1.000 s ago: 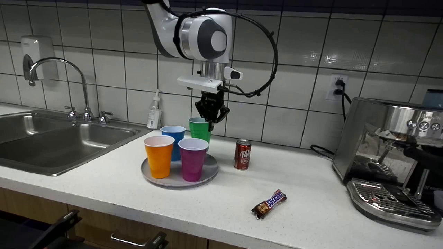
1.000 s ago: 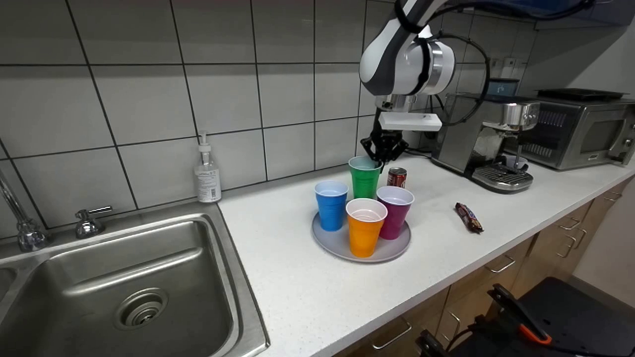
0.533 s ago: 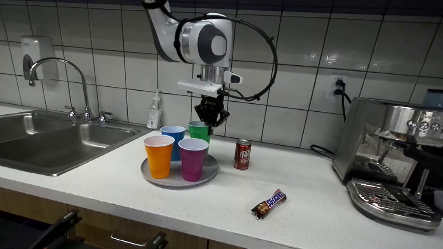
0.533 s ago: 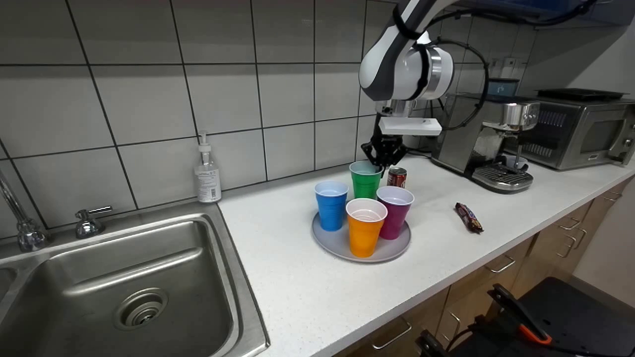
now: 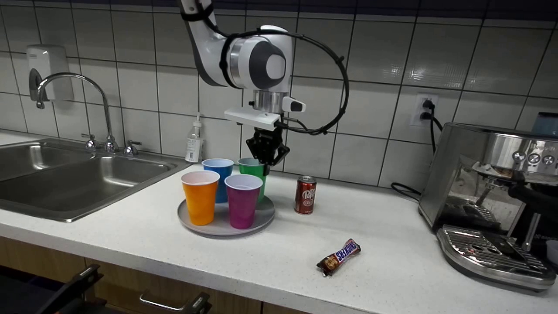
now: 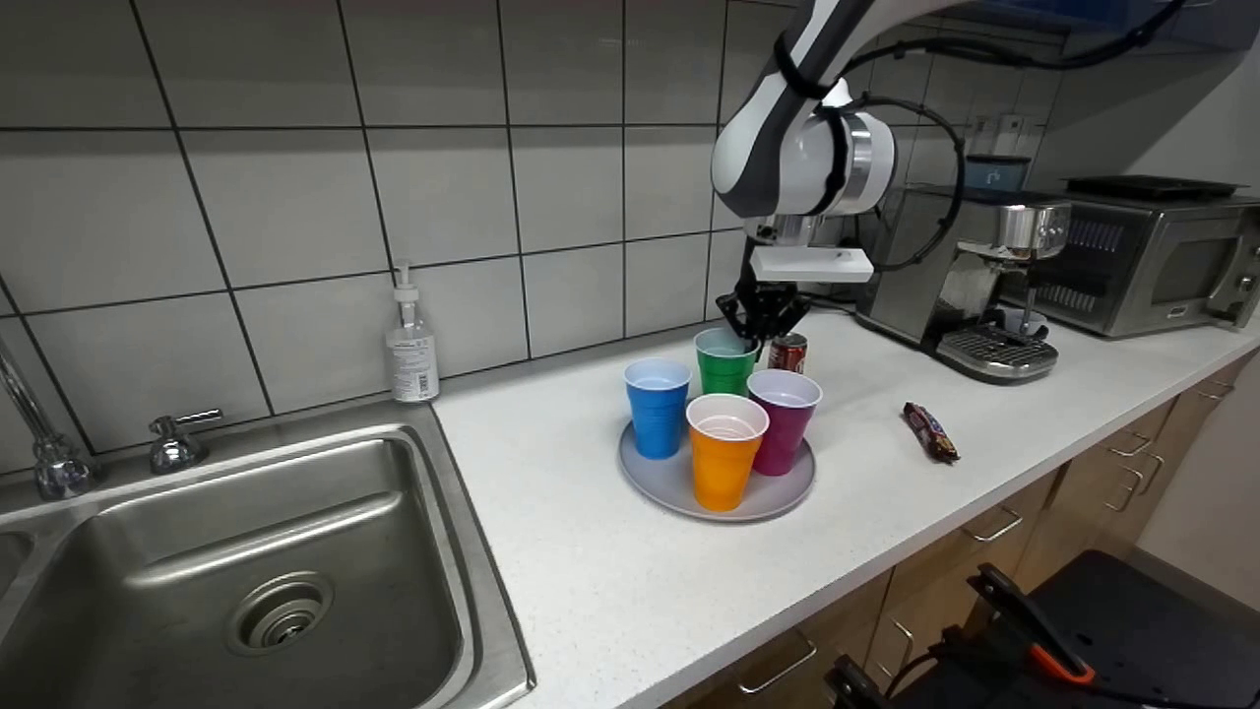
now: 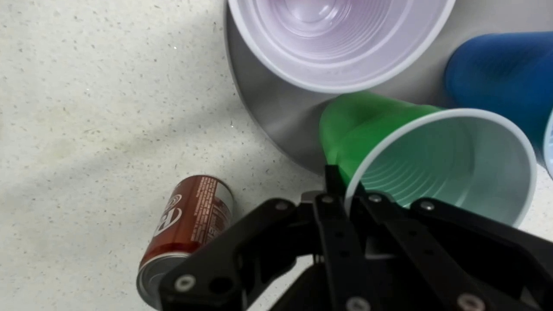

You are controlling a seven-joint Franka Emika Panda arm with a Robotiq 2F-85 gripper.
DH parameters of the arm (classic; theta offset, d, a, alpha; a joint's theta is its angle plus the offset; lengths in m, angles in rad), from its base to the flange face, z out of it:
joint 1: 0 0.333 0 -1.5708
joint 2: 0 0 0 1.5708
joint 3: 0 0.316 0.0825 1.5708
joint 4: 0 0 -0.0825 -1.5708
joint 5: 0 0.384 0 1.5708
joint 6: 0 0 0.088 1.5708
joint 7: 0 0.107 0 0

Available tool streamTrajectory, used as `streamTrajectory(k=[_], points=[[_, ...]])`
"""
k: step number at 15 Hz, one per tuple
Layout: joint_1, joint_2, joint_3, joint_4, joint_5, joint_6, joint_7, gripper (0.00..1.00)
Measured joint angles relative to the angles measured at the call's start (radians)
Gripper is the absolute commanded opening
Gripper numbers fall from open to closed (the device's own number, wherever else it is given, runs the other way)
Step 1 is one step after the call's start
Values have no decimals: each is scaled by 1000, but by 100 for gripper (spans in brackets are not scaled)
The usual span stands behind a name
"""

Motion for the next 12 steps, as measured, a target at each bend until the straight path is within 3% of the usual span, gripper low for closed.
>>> streamTrajectory(k=[12], points=[[0, 28, 0, 2, 0, 30, 0, 1]])
